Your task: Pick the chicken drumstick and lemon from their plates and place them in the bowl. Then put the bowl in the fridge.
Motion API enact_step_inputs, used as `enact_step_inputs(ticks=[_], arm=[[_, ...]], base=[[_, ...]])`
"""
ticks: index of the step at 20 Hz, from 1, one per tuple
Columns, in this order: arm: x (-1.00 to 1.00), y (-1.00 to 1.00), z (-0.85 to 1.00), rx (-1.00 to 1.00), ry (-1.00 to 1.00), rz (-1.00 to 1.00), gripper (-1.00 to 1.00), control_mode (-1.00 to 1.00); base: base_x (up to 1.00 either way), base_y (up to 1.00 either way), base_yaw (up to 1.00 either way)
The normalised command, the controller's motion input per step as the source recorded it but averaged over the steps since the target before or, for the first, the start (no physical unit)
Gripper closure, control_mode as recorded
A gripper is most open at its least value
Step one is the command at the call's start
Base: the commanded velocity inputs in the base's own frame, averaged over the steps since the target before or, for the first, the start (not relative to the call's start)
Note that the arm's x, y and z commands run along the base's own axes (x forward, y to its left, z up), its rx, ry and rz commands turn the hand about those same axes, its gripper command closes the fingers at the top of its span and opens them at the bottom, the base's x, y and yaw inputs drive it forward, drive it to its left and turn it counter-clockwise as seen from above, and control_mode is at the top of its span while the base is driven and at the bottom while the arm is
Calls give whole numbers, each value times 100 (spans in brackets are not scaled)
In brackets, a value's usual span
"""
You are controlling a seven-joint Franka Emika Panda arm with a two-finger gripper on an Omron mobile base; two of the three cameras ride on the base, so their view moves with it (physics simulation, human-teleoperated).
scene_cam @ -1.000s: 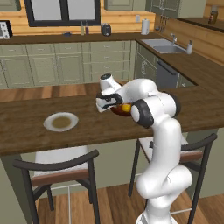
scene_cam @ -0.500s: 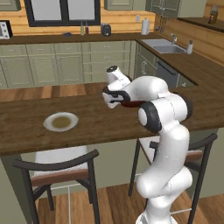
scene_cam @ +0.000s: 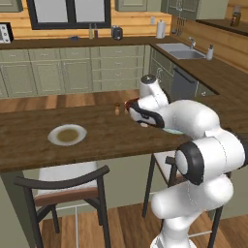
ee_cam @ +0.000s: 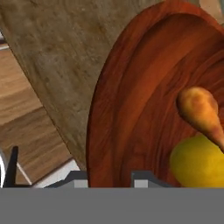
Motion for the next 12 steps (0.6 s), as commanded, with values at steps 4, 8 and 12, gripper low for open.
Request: enact_step_inputs(ticks=[4,8,12], arm=[[-92,0,54,-8,1,59,100,-100],[-96,-11,38,-9,0,51,100,-100],[-75,-42,63,0,0,10,100,-100]], base=[[0,0,0],[0,0,0],[0,0,0]])
